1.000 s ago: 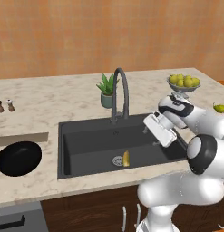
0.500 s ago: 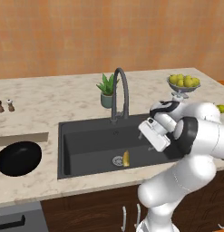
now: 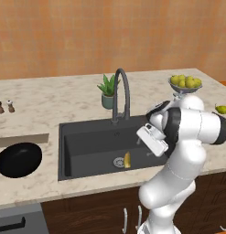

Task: Pick the cucumber from the sink and place it in the bowl. Then pick the bowl and place it in the microwave. Then close the microwave door and press the start button.

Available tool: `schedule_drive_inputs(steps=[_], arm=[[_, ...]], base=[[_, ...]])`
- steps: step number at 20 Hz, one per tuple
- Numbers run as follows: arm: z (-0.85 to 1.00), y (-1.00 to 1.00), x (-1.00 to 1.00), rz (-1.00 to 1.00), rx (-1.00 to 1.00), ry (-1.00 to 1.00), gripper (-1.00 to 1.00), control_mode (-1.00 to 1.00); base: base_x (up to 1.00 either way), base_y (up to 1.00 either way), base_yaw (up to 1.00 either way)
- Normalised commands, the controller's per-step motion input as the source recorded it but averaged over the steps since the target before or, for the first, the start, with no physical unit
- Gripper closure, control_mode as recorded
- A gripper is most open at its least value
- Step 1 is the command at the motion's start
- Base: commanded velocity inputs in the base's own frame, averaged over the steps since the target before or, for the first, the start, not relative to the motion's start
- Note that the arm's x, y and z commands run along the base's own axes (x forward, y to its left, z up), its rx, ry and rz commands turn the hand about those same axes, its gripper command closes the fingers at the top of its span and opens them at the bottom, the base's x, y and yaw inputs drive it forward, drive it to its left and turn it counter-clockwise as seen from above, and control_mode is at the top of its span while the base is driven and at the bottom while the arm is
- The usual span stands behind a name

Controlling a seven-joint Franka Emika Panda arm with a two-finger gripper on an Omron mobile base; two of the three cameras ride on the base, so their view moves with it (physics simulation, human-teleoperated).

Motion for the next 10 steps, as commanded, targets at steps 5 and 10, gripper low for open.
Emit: schedule_drive_inputs(steps=[5, 10], arm=[[-0.31, 0.05, 0.10, 0.03, 0.00, 0.00, -1.00, -1.00], [-0.31, 0.06, 0.07, 0.04, 0.00, -0.04, -1.00, -1.00]], base=[[0.00, 0.00, 0.00], [0.00, 0.00, 0.00]])
